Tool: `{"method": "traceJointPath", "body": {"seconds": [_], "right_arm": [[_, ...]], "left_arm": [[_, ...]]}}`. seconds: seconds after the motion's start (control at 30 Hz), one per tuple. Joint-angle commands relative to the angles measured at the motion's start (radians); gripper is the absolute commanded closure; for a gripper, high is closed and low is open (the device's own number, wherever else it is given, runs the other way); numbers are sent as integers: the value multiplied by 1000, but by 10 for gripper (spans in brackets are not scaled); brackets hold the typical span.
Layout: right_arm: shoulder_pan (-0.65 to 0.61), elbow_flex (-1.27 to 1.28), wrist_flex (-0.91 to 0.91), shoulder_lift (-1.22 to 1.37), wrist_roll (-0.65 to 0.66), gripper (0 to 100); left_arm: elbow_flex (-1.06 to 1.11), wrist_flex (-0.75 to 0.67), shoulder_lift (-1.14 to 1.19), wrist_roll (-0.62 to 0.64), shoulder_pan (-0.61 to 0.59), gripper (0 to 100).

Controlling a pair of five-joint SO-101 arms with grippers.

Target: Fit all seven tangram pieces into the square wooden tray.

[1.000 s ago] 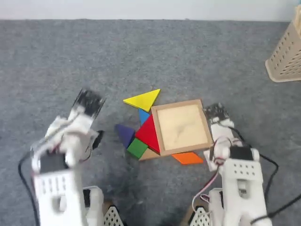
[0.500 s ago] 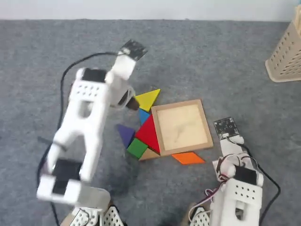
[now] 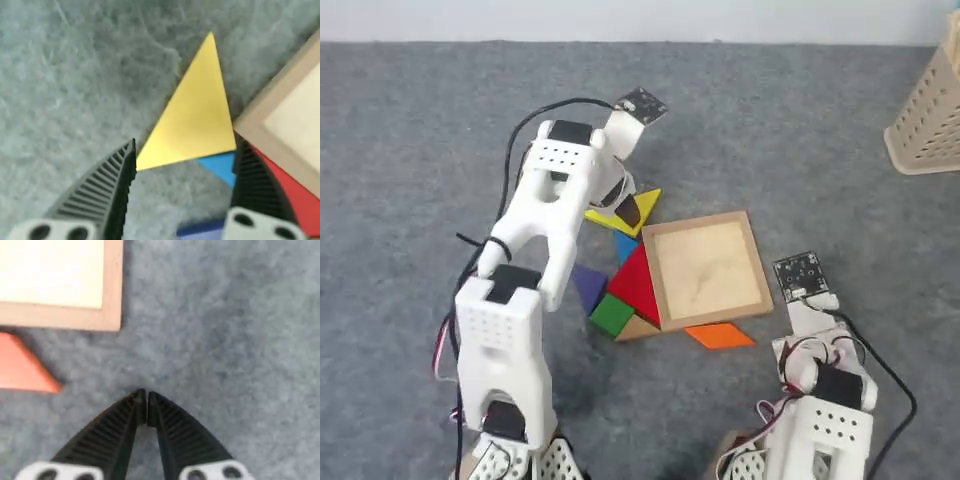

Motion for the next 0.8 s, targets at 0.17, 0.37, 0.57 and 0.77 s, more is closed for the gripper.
{"method": "traceJointPath", "body": {"seconds": [0.17, 0.37, 0.57, 0.77], "right_arm": [[5, -5, 22, -41, 21, 990], [5, -5, 22, -41, 21, 990], [5, -5, 22, -41, 21, 990], [5, -5, 22, -41, 21, 990]], "left_arm": [[-191, 35, 106, -130, -6, 632], [-337, 83, 235, -183, -14, 632], [-470, 109, 358, -183, -35, 632], [-613, 215, 483, -184, -38, 648]]}}
